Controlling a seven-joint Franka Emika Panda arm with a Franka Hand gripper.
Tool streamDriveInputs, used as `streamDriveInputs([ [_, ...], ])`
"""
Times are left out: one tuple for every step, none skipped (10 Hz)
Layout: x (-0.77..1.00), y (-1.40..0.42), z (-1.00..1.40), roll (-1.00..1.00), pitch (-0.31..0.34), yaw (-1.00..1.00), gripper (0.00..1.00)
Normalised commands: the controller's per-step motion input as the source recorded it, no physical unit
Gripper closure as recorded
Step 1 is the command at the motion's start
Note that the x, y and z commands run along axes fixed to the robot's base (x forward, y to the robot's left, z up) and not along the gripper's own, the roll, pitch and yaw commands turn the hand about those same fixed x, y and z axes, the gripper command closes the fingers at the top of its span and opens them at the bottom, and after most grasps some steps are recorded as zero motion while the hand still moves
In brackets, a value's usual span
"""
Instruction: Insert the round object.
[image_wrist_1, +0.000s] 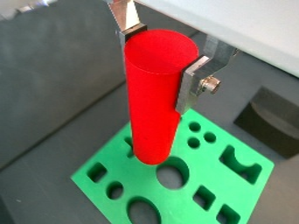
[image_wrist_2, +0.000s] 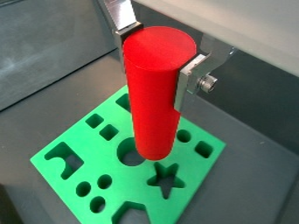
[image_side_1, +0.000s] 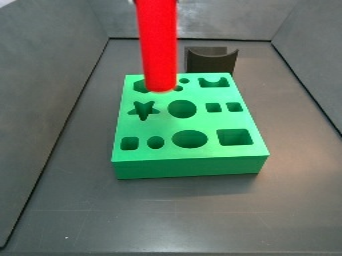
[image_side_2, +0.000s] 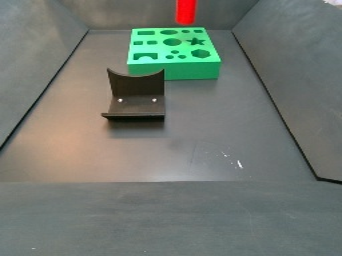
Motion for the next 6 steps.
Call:
streamDriveInputs([
  [0.3,0.0,-0.48,0.12,-0.057,-0.13,1.0],
  [0.33,0.0,-0.42,0.15,0.0,-0.12,1.0],
  [0.31,0.0,-0.32,0.1,0.0,-0.12,1.0],
  [0.38,0.05,-0.26,0.0,0.0,-0.11,1.0],
  [0.35,0.06,-0.26,0.0,0.0,-0.12,1.0],
  [0.35,0.07,-0.26,0.0,0.0,-0.12,1.0],
])
